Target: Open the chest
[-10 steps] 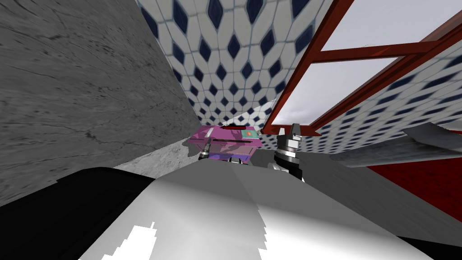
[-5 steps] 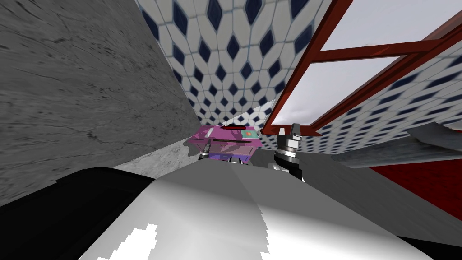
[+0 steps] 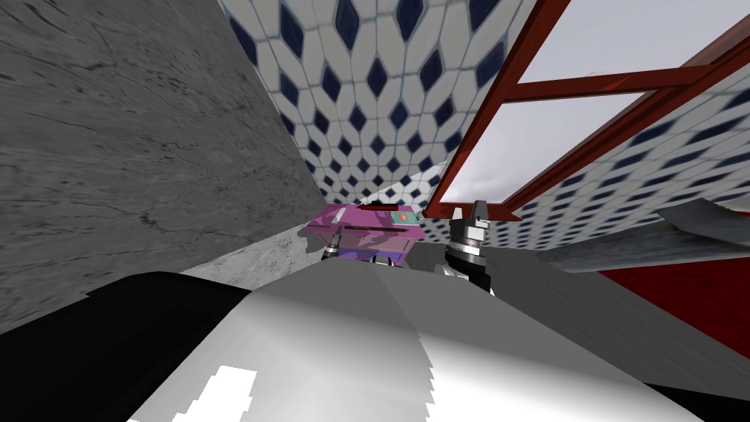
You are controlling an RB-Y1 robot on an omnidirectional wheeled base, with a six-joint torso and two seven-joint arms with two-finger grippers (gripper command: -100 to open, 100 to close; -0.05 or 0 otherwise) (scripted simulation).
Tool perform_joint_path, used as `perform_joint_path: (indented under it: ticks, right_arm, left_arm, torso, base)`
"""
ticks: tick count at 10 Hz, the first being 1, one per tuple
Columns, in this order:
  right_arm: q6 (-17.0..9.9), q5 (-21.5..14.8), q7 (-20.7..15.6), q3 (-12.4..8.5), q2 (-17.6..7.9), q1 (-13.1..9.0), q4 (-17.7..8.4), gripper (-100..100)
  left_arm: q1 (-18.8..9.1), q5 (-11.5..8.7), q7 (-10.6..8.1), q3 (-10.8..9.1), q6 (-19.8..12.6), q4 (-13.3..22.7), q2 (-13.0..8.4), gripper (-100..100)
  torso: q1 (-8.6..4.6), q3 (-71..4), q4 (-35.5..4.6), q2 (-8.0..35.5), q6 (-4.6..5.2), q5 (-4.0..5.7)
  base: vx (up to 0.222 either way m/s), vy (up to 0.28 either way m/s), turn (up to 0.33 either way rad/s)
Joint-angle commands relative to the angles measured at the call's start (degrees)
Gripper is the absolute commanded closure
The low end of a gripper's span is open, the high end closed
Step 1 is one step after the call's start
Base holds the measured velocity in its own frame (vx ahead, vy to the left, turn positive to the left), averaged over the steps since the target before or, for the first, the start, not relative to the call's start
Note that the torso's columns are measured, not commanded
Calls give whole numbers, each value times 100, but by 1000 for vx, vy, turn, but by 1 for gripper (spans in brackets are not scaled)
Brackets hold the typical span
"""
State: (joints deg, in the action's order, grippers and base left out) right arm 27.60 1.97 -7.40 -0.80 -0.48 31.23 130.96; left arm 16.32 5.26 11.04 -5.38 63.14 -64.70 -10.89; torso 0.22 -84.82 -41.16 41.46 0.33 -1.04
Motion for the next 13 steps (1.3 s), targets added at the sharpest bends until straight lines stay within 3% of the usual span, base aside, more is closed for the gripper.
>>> perform_joint_path:
  ticks: [1,6,7,13]
  right_arm:
    - [0,0,0,0,0,0,0,0]
    - [0,0,0,-1,-1,0,0,0]
    - [0,0,0,0,0,0,0,0]
    - [0,0,0,0,0,0,0,0]
  left_arm:
    - [105,86,64,131,-14,355,157,-100]
    - [105,86,64,131,-14,355,157,-100]
    - [56,96,97,120,101,550,180,-100]
    - [9,106,128,111,212,833,210,-100]
  torso:
    - [0,0,3,-1,5,-7]
    - [-8,-1,1,-5,20,-6]
    - [-8,-6,-4,-12,20,1]
    - [-26,-8,6,-18,35,-7]
  base:
    - [0,-33,16]
    - [0,-1,2]
    - [3,-28,24]
    - [0,-24,-2]
